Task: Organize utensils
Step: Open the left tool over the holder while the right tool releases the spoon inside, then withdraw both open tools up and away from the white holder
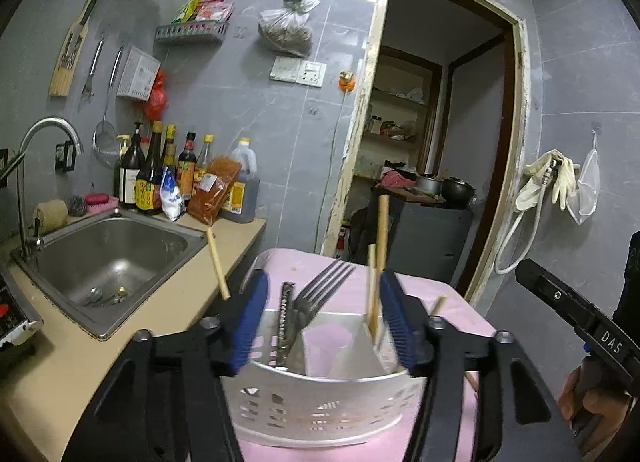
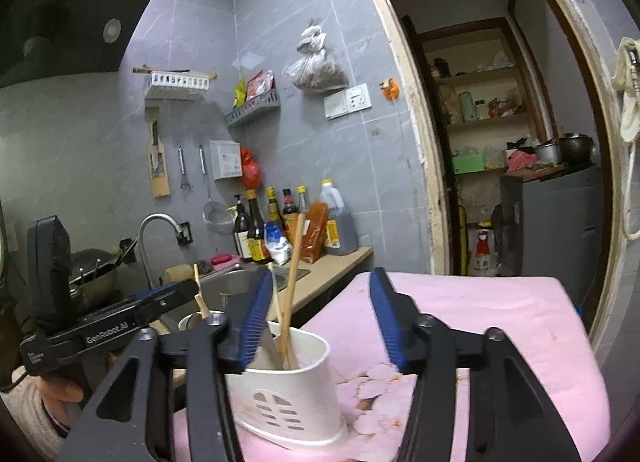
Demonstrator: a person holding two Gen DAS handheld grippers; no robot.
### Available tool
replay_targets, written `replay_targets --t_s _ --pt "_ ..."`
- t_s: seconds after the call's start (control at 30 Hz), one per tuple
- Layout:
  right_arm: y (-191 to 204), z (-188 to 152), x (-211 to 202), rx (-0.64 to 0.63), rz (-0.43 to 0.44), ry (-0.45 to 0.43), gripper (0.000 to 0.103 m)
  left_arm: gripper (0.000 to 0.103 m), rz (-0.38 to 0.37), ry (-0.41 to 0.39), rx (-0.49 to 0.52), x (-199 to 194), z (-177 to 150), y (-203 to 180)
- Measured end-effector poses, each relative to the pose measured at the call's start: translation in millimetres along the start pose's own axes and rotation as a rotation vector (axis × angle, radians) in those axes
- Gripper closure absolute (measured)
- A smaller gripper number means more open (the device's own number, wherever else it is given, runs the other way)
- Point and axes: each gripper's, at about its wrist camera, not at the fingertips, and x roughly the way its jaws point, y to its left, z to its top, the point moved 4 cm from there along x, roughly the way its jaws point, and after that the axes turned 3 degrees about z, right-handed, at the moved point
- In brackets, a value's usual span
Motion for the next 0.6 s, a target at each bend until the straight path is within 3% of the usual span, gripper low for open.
replay_targets --t_s 0.07,0.13,0.17,0.4,0.43,0.6 --pt "-5 2 -10 -0.004 -0.021 -0.003 0.041 0.033 -0.017 -0.007 0.001 -4 1 -7" --pt "-12 4 -21 -0.003 -0.039 -0.011 0.027 0.025 -0.034 -0.019 0.006 -9 2 -14" --pt "-15 4 -27 -0.005 -0.051 -0.014 0.024 0.022 -0.04 -0.028 0.013 -12 1 -18" --pt "-41 4 -68 -0.02 -0.148 -0.021 0.012 0.016 -0.096 -0.021 0.064 -22 -9 -53" --pt "-44 3 -72 -0.021 -0.157 -0.019 0.006 0.016 -0.105 -0.012 0.067 -22 -12 -58" --pt "-64 -7 -99 -0.039 -0.227 0.028 0.002 0.016 -0.182 0.095 0.104 -15 -40 -86"
